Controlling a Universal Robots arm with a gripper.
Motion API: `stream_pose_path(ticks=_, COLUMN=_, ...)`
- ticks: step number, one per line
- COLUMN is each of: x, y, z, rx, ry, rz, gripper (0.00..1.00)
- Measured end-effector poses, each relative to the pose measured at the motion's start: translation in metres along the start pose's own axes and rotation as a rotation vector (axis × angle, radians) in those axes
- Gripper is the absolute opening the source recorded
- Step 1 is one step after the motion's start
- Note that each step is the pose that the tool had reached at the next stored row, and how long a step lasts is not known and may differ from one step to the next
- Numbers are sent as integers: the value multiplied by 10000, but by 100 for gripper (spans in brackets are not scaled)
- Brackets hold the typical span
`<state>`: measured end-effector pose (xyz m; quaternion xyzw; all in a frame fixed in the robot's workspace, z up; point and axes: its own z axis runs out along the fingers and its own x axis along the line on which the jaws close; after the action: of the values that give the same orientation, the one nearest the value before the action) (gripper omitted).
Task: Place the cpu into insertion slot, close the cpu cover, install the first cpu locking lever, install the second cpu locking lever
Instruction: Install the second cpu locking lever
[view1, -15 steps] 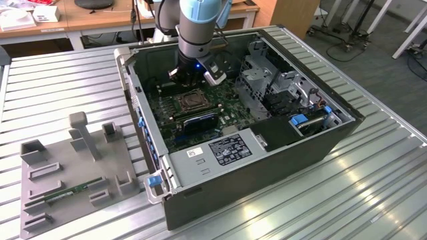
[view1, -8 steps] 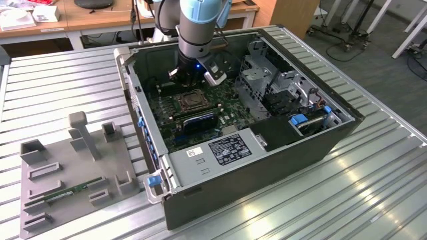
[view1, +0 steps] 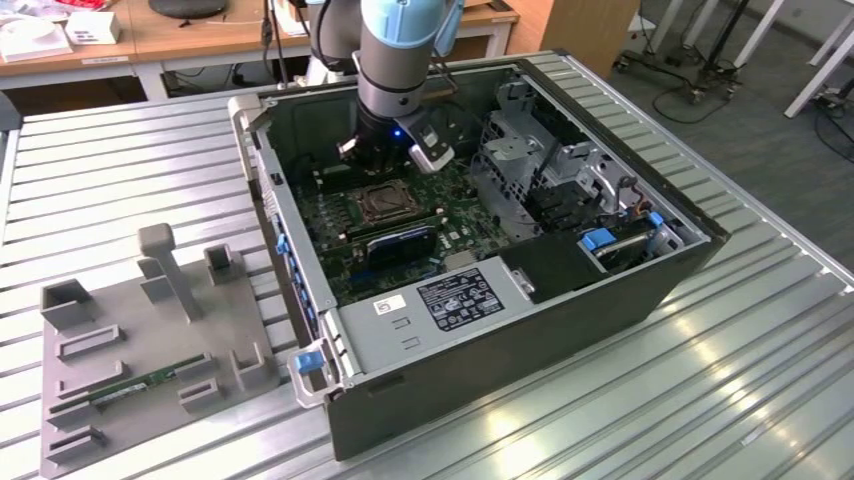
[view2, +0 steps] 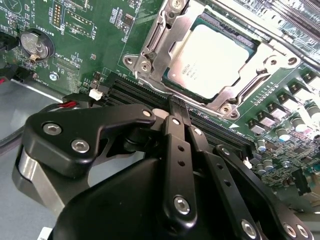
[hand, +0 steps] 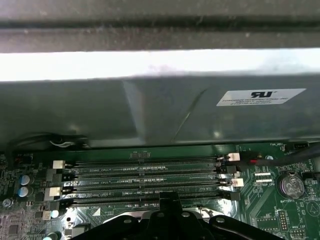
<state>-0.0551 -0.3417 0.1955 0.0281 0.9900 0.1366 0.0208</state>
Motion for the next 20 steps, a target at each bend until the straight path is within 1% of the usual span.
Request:
stream_pose_path(ticks=6, x=-2, y=14, z=-47, rx=0, ry=-1, rz=0, gripper=11)
stream_pose_path(ticks=13, x=5, y=20, z=-51, rx=1, ry=-2, rz=-1, gripper=11)
stream_pose_path(ticks=17, x=13, y=23, z=-59, rx=-4, ry=-21, rz=-7, gripper=11)
stream_pose_path(ticks=20, x=15, y=23, z=-60, rx=-2, ry=-23, rz=-6, gripper=11)
